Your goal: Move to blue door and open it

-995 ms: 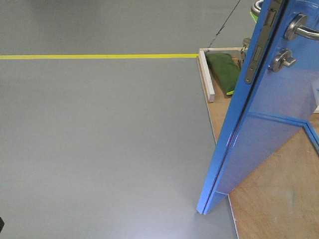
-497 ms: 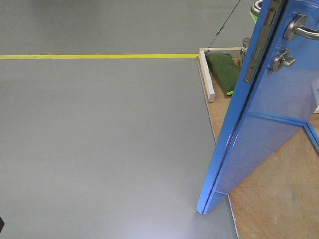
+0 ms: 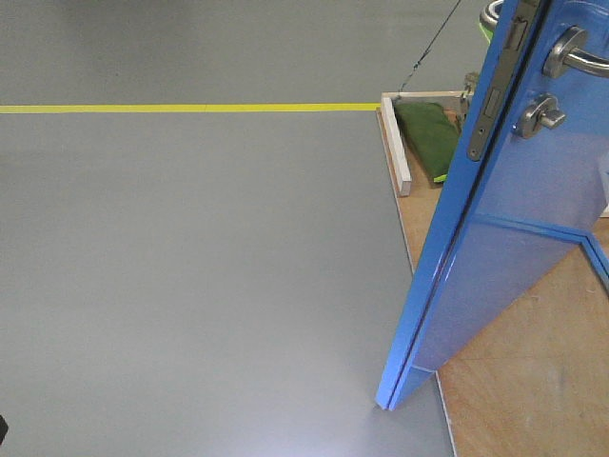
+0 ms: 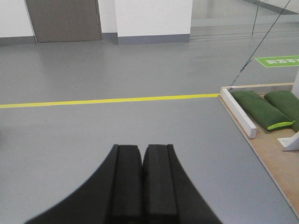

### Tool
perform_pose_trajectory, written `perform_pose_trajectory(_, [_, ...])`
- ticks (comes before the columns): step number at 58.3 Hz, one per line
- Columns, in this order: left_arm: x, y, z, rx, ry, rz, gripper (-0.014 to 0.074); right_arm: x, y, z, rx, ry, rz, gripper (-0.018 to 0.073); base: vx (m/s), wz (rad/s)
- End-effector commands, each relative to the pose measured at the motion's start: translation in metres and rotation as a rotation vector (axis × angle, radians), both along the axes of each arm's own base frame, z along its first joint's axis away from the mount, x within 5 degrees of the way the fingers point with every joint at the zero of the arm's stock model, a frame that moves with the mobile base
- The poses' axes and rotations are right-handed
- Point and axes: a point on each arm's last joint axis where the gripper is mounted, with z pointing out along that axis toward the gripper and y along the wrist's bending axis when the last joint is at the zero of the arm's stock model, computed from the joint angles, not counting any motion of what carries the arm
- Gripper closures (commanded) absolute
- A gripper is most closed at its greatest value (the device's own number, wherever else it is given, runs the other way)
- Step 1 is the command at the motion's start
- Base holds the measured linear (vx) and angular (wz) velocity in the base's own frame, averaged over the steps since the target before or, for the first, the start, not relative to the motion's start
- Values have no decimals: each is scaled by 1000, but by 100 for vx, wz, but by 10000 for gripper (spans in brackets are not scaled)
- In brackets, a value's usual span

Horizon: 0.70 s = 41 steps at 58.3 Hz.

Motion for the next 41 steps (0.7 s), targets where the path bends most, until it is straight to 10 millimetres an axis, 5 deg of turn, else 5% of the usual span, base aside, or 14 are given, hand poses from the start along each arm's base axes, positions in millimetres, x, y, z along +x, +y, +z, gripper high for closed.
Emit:
perform_pose_trajectory(1, [-1,-1,17,-9,-121,-6,524,-10,-1,24,-8,-124,-17,547,3,2])
perform_pose_trajectory(41, [-1,-1,17,-9,-121,-6,524,-10,-1,24,-8,-124,-17,547,12,5])
